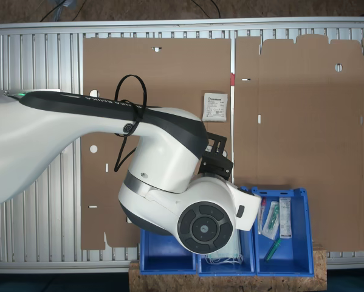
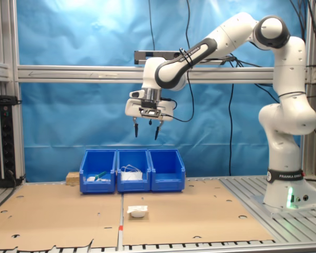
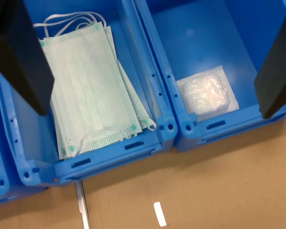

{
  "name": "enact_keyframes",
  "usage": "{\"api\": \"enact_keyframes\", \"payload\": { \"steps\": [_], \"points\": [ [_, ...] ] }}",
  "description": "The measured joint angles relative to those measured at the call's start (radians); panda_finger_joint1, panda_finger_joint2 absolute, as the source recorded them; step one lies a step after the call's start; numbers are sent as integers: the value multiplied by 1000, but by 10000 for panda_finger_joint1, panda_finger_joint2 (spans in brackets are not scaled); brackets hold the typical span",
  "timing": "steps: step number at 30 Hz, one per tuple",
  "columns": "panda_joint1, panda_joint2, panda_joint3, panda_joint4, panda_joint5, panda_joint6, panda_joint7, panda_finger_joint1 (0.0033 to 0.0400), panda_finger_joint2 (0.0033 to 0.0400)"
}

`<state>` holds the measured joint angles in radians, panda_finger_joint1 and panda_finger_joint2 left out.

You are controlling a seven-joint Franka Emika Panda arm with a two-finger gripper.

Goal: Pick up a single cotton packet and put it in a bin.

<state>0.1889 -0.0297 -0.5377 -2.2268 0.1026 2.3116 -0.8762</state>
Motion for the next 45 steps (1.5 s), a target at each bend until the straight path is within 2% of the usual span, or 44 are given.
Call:
{"api": "enact_keyframes", "payload": {
  "steps": [8, 14, 34, 45],
  "points": [
    [1, -4, 6, 0, 0, 0, -1, 400, 400],
    [15, -24, 31, 6, 0, -14, -1, 400, 400],
    [104, -101, 204, 17, 0, -152, -1, 400, 400],
    [120, -107, 277, -32, 0, -181, -1, 400, 400]
  ]
}}
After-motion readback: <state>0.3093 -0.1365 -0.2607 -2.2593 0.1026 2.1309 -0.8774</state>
